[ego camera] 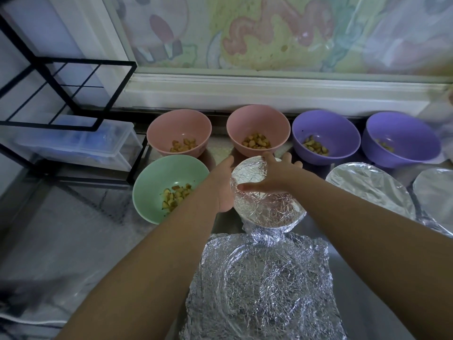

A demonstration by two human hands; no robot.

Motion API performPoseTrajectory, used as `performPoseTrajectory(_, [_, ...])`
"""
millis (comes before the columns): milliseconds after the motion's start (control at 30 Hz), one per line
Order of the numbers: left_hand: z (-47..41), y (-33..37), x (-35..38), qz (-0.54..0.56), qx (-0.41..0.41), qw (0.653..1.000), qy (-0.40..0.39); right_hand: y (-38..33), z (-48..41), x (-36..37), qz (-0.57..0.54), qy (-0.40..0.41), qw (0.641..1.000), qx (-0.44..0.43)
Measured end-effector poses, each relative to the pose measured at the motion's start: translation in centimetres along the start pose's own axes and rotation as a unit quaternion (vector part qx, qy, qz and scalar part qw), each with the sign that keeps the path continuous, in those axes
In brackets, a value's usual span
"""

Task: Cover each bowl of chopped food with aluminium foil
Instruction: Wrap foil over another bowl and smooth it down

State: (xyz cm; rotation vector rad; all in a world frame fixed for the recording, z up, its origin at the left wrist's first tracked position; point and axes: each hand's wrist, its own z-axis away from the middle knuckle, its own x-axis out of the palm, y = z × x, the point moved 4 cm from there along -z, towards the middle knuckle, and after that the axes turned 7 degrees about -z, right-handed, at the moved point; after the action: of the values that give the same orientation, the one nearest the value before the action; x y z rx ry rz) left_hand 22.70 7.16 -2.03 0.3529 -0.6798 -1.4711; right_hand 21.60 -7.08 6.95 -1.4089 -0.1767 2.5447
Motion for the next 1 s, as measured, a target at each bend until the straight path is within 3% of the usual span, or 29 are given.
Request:
performPoseTrajectory(100, [-7.5,-1.9,-2.0,-0.020,-0.006,1.000,0.013,0.3,-0.8,0.1,-0.013,-0.007,1.000,0.007])
performPoseTrajectory(233, [-5.2,-0.9,-1.3,-0.026,0.000,1.000,-0.010,0.9,-2.9,-0.4,-0.056,-0.037,0.998,-0.002])
performPoseTrajectory(367, [-4.3,-0.5,-1.1,-0.012,0.011,1.000,-0.016,0.7,-3.8,-1.2,-0.016,-0.081,0.996,-0.034])
performPoseTrajectory(633, [-1.7,-0.2,-0.2,0.020,-0.012,0.999,-0.023,0.8,-4.6,-0.8,-0.007,-0.069,0.996,-0.049])
performPoseTrajectory(867, [4.9,2.6,1.2,0.078,0.035,0.996,0.004,2.3,-3.9,-0.8,-0.118,-0.108,0.987,-0.024])
performPoseTrajectory(1000, [7.4,2.5,0.8,0.043,0.071,0.995,0.053,2.0,-1.2,0.5,-0.032,-0.014,0.998,-0.048])
